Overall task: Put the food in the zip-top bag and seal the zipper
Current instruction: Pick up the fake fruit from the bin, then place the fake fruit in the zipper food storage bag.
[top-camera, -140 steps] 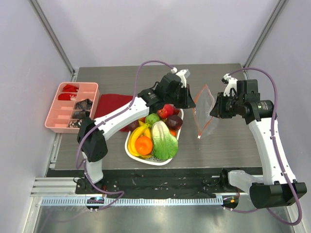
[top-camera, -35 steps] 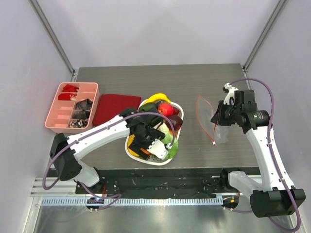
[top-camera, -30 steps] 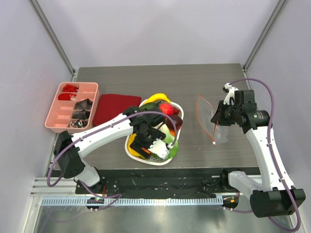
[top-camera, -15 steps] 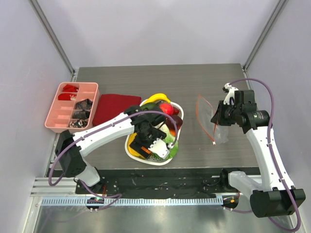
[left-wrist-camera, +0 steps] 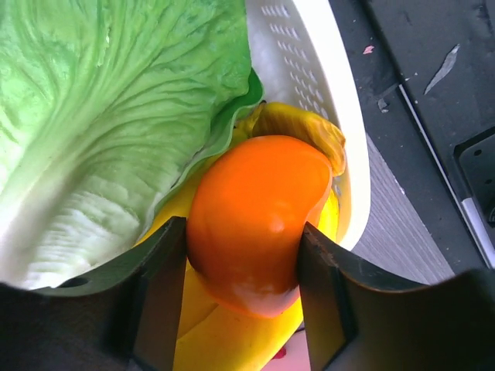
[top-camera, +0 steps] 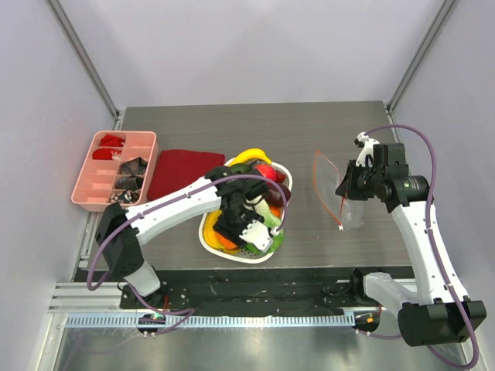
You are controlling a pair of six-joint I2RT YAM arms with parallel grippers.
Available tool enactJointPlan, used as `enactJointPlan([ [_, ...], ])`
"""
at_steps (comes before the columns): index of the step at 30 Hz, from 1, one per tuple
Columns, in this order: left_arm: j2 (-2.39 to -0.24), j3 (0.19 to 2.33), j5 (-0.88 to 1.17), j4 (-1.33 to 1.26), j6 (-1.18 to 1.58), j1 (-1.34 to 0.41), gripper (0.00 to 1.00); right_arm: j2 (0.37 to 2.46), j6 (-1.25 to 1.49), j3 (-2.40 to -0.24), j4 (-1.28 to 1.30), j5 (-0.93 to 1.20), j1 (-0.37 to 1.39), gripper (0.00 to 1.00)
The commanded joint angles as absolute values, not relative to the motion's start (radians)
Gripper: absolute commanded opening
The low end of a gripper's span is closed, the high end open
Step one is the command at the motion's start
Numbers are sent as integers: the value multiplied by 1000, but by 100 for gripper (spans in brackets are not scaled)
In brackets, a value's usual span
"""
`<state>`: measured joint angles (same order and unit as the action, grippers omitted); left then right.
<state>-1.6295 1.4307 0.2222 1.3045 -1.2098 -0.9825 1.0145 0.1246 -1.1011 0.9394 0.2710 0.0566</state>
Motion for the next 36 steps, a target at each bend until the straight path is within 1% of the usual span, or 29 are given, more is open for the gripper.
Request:
enactJointPlan([
  [1, -1576, 1473, 264, 1405, -1206, -996, 46, 1000, 109, -1111, 914, 262, 55, 1],
  [3, -1554, 1496, 268, 1423, -1200, -999, 40, 1000, 110, -1111, 916, 264, 55, 1],
  [4, -1548, 1508, 275, 1446, -1192, -1000, 35, 999, 112, -1111, 914, 264, 55, 1],
  [7, -1542, 1594, 290, 1466, -1158, -1000, 27, 997, 123, -1112, 916, 273, 54, 1],
  [8, -1545, 1659, 314, 1476, -1146, -1000, 24, 997, 129, -1114, 916, 285, 55, 1],
  [9, -1557, 1696, 330, 1471, -1125, -1000, 18, 996, 133, -1115, 916, 291, 55, 1],
  [10, -1566, 1736, 348, 1465, -1099, -1000, 14, 993, 140, -1115, 916, 302, 54, 1],
  [11, -1577, 1815, 401, 1429, -1022, -999, 11, 996, 141, -1118, 916, 310, 55, 1],
  [12, -1594, 1848, 423, 1389, -968, -999, 7, 993, 152, -1126, 917, 328, 55, 1],
  [13, -1594, 1871, 439, 1315, -903, -999, 6, 994, 155, -1129, 916, 336, 55, 1],
  [14, -1592, 1884, 442, 1140, -715, -999, 7, 999, 164, -1134, 917, 344, 55, 1],
  [17, -1583, 1856, 378, 828, -414, -999, 7, 986, 204, -1150, 919, 371, 55, 1],
  [18, -1586, 1845, 309, 651, -217, -999, 11, 983, 231, -1152, 916, 376, 55, 1],
  [20, -1611, 1835, 264, 531, -64, -1000, 17, 971, 255, -1154, 907, 393, 54, 1],
  [21, -1623, 1839, 196, 468, 81, -1005, 19, 968, 268, -1152, 904, 397, 55, 1],
  [22, -1667, 1864, 146, 453, 134, -1009, 19, 963, 284, -1152, 899, 409, 55, 1],
  [25, -1741, 1933, 30, 462, 320, -1012, 15, 957, 314, -1152, 890, 417, 55, 1],
  [27, -1796, 1951, 15, 463, 374, -1012, 11, 956, 327, -1152, 888, 420, 55, 1],
  [28, -1807, 1954, 6, 448, 427, -1012, 11, 956, 346, -1151, 882, 420, 55, 1],
  [31, -1857, 1966, -64, 451, 486, -1012, 8, 943, 357, -1147, 873, 443, 55, 1],
  [32, -1885, 1977, -125, 490, 489, -1012, 8, 934, 371, -1147, 870, 445, 55, 1],
  [34, -1913, 2017, -165, 549, 477, -1012, 4, 925, 376, -1152, 868, 439, 55, 1],
  [36, -1937, 2025, -218, 613, 466, -1012, 4, 919, 387, -1160, 868, 423, 55, 1],
])
